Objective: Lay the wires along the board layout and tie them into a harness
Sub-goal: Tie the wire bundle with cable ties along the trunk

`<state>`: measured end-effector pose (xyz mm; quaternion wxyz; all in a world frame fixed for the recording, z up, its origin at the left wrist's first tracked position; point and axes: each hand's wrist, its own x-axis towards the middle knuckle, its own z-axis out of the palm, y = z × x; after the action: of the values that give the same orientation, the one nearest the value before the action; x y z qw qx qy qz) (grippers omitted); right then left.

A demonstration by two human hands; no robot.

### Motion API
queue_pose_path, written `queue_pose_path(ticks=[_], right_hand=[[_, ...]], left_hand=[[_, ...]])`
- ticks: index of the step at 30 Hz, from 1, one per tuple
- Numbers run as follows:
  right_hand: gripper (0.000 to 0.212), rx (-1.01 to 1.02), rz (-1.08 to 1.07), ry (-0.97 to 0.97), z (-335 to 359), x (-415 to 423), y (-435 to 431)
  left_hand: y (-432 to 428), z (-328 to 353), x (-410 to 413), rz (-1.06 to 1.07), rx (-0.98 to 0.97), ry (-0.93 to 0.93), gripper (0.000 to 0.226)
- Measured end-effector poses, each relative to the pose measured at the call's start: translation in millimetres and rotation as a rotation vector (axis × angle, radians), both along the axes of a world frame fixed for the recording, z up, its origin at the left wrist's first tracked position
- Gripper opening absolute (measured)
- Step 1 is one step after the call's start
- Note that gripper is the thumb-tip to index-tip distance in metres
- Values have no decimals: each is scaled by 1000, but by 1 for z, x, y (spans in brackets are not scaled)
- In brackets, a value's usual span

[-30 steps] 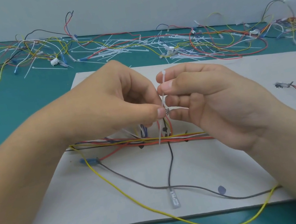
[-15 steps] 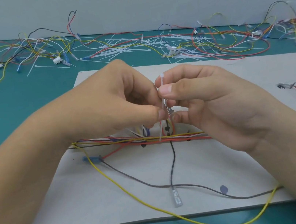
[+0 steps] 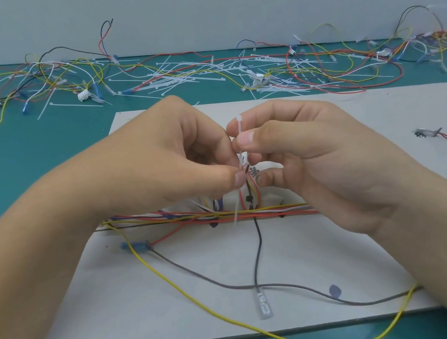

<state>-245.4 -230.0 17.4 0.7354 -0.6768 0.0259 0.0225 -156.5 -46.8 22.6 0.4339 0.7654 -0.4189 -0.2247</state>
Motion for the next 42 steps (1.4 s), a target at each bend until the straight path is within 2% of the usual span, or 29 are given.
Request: queue_pose_path(ticks=[8, 15, 19, 24, 26, 30, 31, 33, 36, 39, 42], right_hand=[[14, 0, -38, -21, 1, -1, 3], [8, -58, -55, 8, -1, 0, 4], [14, -61, -46, 3, 0, -1, 7], [17, -88, -77, -5, 2, -1, 13], [20, -163, -148, -80, 7, -2, 17], [13, -644, -343, -309, 17, 10, 27], [11, -691, -375, -330, 19, 16, 28], [11, -641, -410, -333, 22, 28, 31], [12, -576, -431, -340, 13, 31, 39], [12, -571, -434, -380, 4, 25, 42], [12, -565, -412, -326, 4, 25, 33]], left_hand=[[4, 1, 4, -12, 9, 5, 17], [6, 0, 8, -16, 8, 0, 10], [11, -3, 13, -48, 12, 38, 20], [19, -7, 23, -45, 31, 179, 35], [22, -5, 23, -31, 33, 126, 45], [37, 7, 32, 93, 99, -87, 55], [41, 10, 35, 144, 141, -115, 51], [49, 13, 39, 200, 218, -165, 39], [50, 17, 33, 159, 302, -225, 36], [41, 16, 26, 90, 377, -219, 35], [33, 12, 22, 28, 396, -185, 30]])
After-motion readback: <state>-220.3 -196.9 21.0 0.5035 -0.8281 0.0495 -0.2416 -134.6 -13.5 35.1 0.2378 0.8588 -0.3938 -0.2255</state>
